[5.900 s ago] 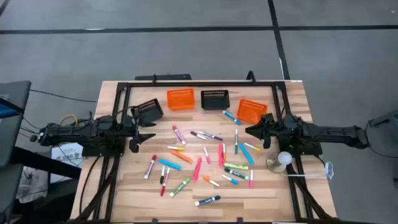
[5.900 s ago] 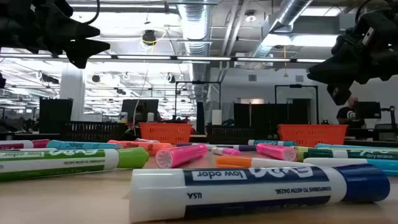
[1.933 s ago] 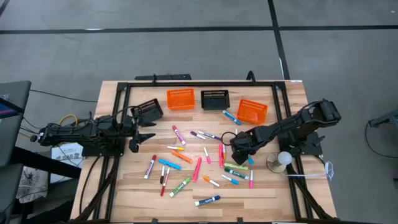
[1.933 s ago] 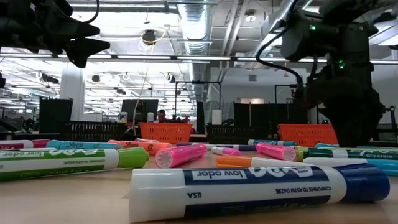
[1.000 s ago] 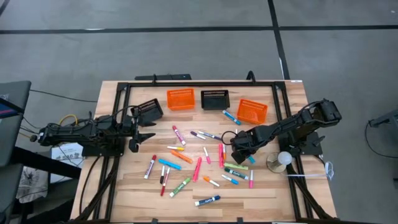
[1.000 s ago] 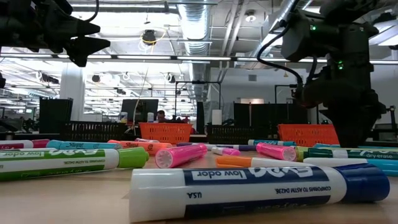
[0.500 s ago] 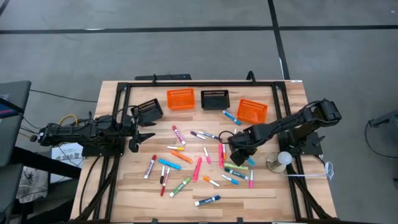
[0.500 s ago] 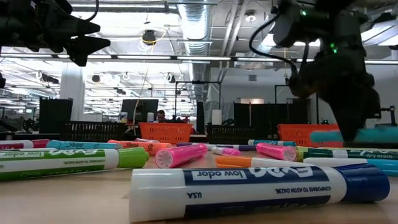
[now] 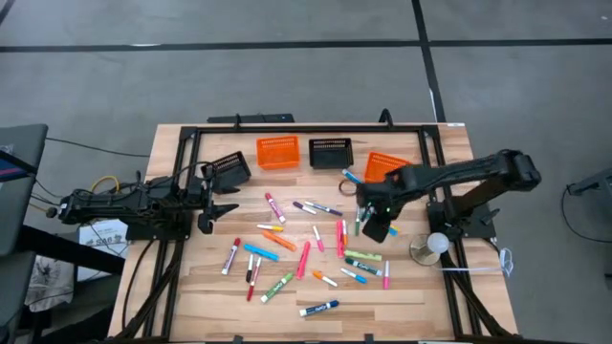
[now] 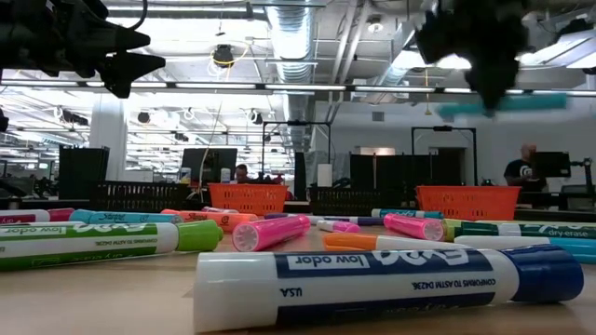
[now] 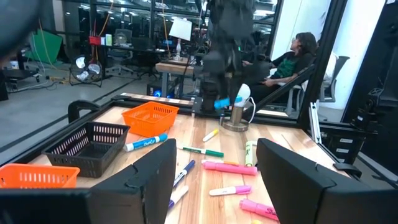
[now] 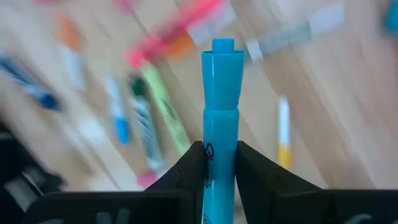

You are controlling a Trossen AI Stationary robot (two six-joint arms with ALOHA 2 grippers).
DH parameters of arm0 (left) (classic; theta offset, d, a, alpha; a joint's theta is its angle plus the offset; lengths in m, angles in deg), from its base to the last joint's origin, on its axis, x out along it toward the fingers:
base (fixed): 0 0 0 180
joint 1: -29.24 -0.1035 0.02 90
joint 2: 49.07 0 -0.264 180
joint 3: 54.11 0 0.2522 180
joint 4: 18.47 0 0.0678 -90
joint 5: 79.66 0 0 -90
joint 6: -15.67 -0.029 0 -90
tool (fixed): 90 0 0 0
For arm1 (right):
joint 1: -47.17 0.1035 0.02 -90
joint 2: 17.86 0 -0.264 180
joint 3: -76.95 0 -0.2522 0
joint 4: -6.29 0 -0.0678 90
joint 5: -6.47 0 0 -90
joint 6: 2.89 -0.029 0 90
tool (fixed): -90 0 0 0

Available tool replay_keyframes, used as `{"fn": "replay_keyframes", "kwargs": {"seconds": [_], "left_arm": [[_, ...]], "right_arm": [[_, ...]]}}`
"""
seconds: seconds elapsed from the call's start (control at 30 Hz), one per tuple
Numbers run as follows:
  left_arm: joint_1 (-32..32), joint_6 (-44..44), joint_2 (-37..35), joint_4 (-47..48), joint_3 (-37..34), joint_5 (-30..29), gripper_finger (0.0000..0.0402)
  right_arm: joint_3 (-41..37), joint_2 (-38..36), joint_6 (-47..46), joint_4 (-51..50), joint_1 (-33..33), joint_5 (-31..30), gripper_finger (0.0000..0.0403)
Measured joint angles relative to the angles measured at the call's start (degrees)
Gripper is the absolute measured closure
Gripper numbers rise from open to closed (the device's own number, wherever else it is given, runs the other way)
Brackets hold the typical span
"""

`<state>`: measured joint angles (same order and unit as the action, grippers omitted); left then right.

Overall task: Pick & Place Markers
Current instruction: Put the right blue marker into the right orange bin

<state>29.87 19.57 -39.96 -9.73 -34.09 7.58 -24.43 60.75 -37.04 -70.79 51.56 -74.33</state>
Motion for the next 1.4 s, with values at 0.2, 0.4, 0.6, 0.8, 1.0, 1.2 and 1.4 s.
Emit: {"fn": "replay_keyframes", "kwargs": {"seconds": [0.2,0.4,0.6,0.8,1.0,1.2,1.4], "left_arm": [[-0.01,0.01,0.00,-0.23,0.00,0.00,0.0179],[-0.02,0.00,0.00,-0.58,0.00,0.00,0.0179],[0.00,0.00,-0.01,-0.65,0.00,0.00,0.0179],[-0.02,0.00,-0.01,-1.06,0.00,0.00,0.0179],[0.00,0.00,0.01,-1.39,0.00,0.00,0.0179],[-0.02,0.00,0.01,-1.50,0.00,0.00,0.0179],[-0.02,0.00,0.01,-1.59,0.00,0.00,0.0179]], "right_arm": [[0.02,-9.42,5.38,15.38,-2.92,4.40,0.0341],[0.04,-14.70,11.28,31.91,-3.85,11.02,0.0341],[0.04,-15.71,16.59,46.30,-3.79,20.79,0.0341],[0.06,-15.56,16.65,50.49,-3.81,24.08,0.0341],[0.06,-15.53,16.65,50.38,-3.85,23.90,0.0341],[0.06,-15.51,16.85,43.23,-5.20,17.11,0.0341],[0.06,-15.51,18.05,28.94,-8.22,2.64,0.0341]]}}
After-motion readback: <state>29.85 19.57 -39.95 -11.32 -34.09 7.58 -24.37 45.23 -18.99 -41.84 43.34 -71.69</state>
